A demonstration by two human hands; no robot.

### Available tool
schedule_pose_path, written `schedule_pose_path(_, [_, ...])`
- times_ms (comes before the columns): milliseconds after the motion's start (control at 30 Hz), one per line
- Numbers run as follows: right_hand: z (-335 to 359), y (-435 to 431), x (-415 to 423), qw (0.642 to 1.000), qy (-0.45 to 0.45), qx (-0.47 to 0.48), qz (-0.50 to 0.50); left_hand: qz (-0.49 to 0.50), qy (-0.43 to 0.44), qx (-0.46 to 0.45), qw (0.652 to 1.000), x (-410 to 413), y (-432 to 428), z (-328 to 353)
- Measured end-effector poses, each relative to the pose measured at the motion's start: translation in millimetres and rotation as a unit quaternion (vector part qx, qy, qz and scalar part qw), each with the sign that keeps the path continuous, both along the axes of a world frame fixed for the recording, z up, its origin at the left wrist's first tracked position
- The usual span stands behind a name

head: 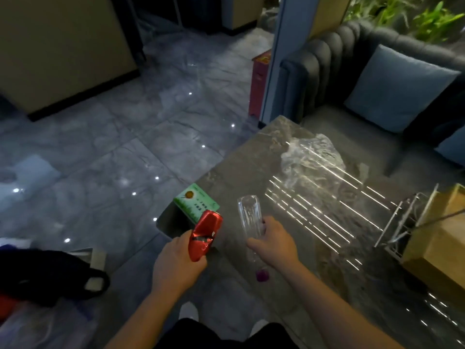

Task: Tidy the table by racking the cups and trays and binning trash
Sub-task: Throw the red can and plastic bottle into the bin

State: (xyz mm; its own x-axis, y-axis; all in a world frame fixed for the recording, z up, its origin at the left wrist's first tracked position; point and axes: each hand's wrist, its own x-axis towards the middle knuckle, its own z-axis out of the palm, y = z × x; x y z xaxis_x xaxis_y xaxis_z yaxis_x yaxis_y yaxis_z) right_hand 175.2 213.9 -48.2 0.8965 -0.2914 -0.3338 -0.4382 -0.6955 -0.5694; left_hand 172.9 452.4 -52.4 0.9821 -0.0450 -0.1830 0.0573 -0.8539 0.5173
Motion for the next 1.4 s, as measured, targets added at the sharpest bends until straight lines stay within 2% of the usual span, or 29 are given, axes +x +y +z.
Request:
schedule_pose_path(200, [3, 75, 33, 0.999, 0.006, -0.014, 0.042, 0.027, -0.011, -0.007, 1.000, 24, 79, -1])
schedule_pose_path(367, [3, 87, 39, 0.998, 0.003, -0.011, 0.057, 0.025, -0.012, -0.005, 1.000, 33, 90, 4])
schedule_pose_path(433, [-8, 149, 85, 0.997, 0.039, -0.018, 0.057, 0.050, 0.028, -0.004, 0.998, 79, 157, -7])
schedule_pose_path(633, [-7, 163, 96, 0.997, 0.044, -0.009, 0.070, 0.053, 0.062, 0.002, 0.997, 88, 171, -9])
schedule_pose_path(833, [-24, 186, 168, 0.994, 0.020, 0.034, 0.105, 0.101, 0.055, 0.054, 0.992, 139, 182, -19])
schedule_pose_path(967, [-31, 203, 212, 0.987, 0.032, 0.039, 0.155, 0.109, 0.062, 0.052, 0.991, 173, 192, -21])
schedule_pose_path(1167, [-49, 228, 259, 0.989, 0.050, 0.055, 0.125, 0.098, 0.114, 0.051, 0.987, 231, 219, -42])
schedule_pose_path(1400, [-93, 275, 306, 0.993, 0.105, 0.032, 0.040, -0.021, 0.187, 0.051, 0.981, 327, 251, -101])
